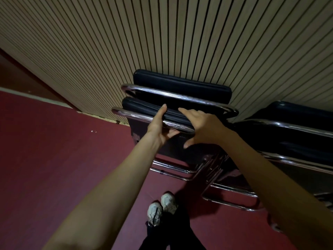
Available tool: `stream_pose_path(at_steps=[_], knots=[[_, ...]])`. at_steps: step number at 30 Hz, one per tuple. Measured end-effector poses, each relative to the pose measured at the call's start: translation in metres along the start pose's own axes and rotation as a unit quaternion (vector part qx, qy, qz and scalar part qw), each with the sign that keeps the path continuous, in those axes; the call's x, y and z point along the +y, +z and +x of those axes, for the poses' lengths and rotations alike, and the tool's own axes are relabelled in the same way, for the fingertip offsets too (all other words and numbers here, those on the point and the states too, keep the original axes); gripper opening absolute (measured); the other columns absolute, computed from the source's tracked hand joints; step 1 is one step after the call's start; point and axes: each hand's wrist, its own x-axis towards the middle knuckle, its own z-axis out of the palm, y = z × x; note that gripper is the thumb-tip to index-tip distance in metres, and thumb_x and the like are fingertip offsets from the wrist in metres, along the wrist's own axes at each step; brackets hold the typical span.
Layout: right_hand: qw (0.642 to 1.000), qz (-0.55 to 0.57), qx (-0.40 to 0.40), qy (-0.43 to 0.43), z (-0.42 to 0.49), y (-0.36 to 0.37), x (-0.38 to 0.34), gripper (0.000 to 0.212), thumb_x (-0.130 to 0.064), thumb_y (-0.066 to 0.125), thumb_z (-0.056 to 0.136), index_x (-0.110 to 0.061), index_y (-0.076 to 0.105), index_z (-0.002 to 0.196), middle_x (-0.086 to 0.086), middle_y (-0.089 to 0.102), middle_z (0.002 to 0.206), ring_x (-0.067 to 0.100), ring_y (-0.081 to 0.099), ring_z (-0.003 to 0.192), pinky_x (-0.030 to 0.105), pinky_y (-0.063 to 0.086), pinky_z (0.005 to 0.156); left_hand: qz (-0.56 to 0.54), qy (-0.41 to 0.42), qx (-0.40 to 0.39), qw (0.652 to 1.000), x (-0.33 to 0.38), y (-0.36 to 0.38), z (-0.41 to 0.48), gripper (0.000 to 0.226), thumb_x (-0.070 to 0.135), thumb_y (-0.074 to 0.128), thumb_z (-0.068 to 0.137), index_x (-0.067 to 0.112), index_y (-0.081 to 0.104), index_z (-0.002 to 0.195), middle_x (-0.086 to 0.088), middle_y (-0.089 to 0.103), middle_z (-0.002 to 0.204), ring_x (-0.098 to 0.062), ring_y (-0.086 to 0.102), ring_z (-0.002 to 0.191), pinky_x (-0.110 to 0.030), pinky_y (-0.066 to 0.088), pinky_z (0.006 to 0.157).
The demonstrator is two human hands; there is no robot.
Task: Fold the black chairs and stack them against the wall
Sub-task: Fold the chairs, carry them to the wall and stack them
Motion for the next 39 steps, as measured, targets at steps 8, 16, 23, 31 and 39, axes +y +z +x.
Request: stream_pose_path(at_steps=[8, 16, 23, 31, 39], knots=[[0.997, -0.06, 0.035, 0.037, 0.003, 0.004, -0.003, 0.084, -0.043, 0.066, 0.073, -0.024, 0.024, 0.144, 0.0, 0.055, 0.122, 0.022, 0.06, 0.1, 0.031, 0.047, 0.082, 0.034, 0.018, -0.008, 0.999, 0.002, -0.006, -0.006, 0.054, 0.053, 0.066, 0.084, 0.014, 0.063, 0.121, -0.006, 0.072, 0.107, -0.021, 0.072, 0.086, -0.034, 0.059, 0.074], [0.996, -0.053, 0.059, 0.029, 0.003, 0.009, -0.007, 0.087, -0.04, 0.069, 0.072, -0.026, 0.026, 0.146, -0.002, 0.052, 0.132, 0.021, 0.059, 0.108, 0.029, 0.048, 0.084, 0.025, 0.006, -0.013, 1.0, 0.002, -0.016, -0.003, 0.049, 0.046, 0.067, 0.085, 0.012, 0.064, 0.12, -0.009, 0.072, 0.106, -0.022, 0.072, 0.082, -0.032, 0.06, 0.063], [0.998, 0.002, 0.047, 0.033, 0.022, -0.005, 0.009, 0.087, -0.044, 0.073, 0.067, -0.029, 0.033, 0.143, -0.005, 0.053, 0.133, 0.019, 0.056, 0.113, 0.03, 0.044, 0.09, 0.054, -0.003, -0.029, 0.998, 0.024, -0.002, 0.004, 0.051, 0.049, 0.065, 0.086, 0.013, 0.06, 0.122, -0.01, 0.069, 0.112, -0.024, 0.069, 0.098, -0.037, 0.058, 0.077], [0.999, -0.024, -0.002, 0.03, 0.013, -0.004, 0.002, 0.093, -0.056, 0.07, 0.072, -0.033, 0.019, 0.147, -0.006, 0.046, 0.138, 0.02, 0.051, 0.119, 0.037, 0.038, 0.094, 0.058, -0.005, -0.024, 0.998, 0.018, -0.005, -0.012, 0.037, 0.042, 0.061, 0.091, 0.014, 0.059, 0.116, -0.008, 0.066, 0.1, -0.023, 0.064, 0.086, -0.036, 0.054, 0.073], [0.999, -0.021, 0.009, 0.026, 0.005, -0.003, -0.003, 0.09, -0.049, 0.067, 0.077, -0.028, 0.018, 0.149, -0.004, 0.044, 0.141, 0.022, 0.051, 0.119, 0.035, 0.038, 0.091, 0.016, 0.066, 0.036, 0.997, 0.016, -0.024, -0.016, 0.027, 0.029, 0.059, 0.094, 0.012, 0.059, 0.115, -0.005, 0.066, 0.093, -0.02, 0.064, 0.085, -0.035, 0.051, 0.063]])
